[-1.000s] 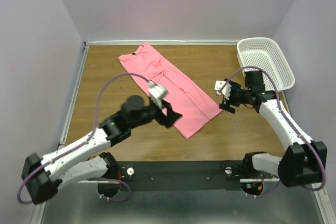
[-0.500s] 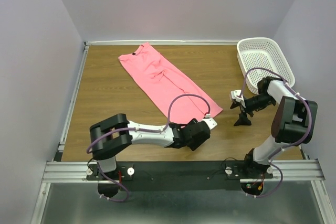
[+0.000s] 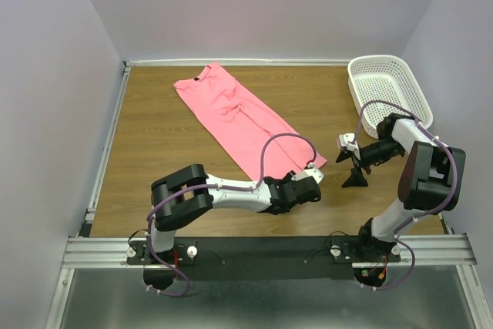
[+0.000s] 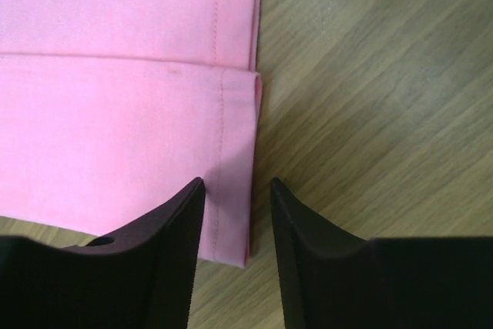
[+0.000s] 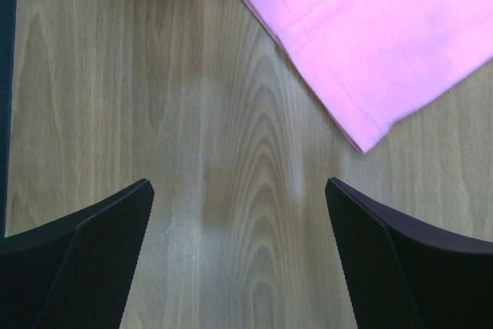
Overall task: Fold and stack the t-shirts
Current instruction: Fold the tshirt
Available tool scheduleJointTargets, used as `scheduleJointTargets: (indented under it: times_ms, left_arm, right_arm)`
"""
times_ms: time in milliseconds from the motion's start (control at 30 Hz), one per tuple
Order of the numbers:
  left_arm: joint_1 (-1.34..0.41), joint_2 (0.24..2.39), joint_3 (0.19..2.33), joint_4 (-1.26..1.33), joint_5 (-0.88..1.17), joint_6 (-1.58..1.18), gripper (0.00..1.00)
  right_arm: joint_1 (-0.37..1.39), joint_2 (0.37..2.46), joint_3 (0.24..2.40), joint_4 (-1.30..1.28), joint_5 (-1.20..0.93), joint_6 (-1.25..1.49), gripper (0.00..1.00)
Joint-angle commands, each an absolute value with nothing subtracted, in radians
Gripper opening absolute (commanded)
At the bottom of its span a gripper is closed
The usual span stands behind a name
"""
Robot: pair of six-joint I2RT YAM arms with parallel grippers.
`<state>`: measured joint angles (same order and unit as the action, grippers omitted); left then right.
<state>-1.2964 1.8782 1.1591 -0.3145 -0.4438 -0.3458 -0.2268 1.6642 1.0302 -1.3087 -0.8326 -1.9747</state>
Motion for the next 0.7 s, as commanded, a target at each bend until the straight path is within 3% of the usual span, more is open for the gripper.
scheduleJointTargets:
  times_ms: [0, 167, 300, 500, 667]
  left_arm:
    - [-1.298, 1.940, 1.167, -0.417, -0.522, -0.370, 0.39]
    - [-1.298, 1.974, 1.166, -0.436, -0.529, -0.385, 0.27]
    - [-1.295, 1.974, 1.143, -0.416, -0.509, -0.391, 0.00]
    - [-1.296, 1.884, 1.063, -0.327, -0.433, -0.356, 0.00]
    - [-1.298, 1.812, 0.997, -0.281, -0.356, -0.351, 0.00]
  right_arm:
    - [-0.189, 1.645, 0.986, -1.275, -0.813, -2.288, 1.00]
    - [-0.130, 1.602, 0.934, -1.174, -0.769, -2.229, 1.00]
    - [-0.120, 1.608, 0.951, -1.169, -0.782, -2.241, 0.99]
    - [-0.025, 1.606, 0.954, -1.063, -0.769, -2.192, 0.98]
    - [0.049, 1.644, 0.986, -0.961, -0.787, -2.103, 0.90]
